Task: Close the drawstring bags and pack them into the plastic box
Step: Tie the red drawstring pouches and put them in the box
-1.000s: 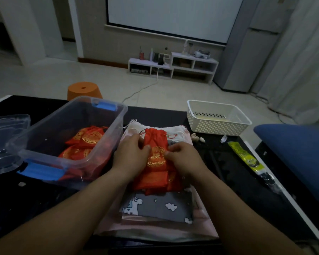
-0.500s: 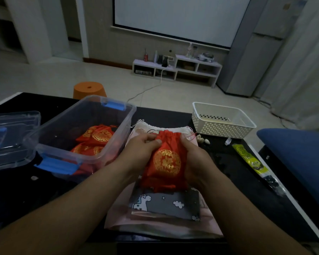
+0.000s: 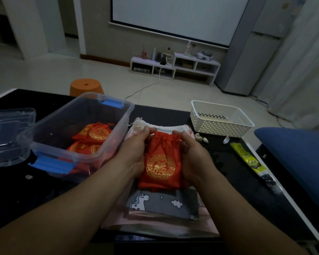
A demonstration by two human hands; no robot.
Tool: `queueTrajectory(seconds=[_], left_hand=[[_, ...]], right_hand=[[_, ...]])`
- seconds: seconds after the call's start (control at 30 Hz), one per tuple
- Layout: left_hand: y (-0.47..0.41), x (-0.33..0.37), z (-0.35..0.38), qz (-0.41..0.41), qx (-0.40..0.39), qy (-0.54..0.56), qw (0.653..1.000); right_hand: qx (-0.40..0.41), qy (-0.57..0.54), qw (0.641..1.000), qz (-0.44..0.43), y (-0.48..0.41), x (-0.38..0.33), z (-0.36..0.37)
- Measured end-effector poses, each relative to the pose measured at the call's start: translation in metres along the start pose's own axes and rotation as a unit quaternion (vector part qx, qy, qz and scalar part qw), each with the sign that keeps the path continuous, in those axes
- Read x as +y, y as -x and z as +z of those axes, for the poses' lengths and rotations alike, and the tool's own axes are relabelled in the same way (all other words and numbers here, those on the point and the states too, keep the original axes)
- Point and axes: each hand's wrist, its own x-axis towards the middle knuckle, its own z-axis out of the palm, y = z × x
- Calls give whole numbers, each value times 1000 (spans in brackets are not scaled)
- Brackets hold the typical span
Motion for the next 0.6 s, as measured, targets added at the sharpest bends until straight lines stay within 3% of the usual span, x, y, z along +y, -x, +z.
queueTrajectory(seconds=[0.27, 0.5, 0.6], left_hand=[[-1, -12, 1, 29, 42, -166, 985], [-7, -12, -8, 28, 59, -154, 986], [-11, -11, -16, 88, 102, -226, 965]], right_hand=[[85, -57, 994, -26, -12, -6, -16], [111, -75, 991, -21, -22, -4, -29], [118, -59, 991, -8, -24, -1, -31]])
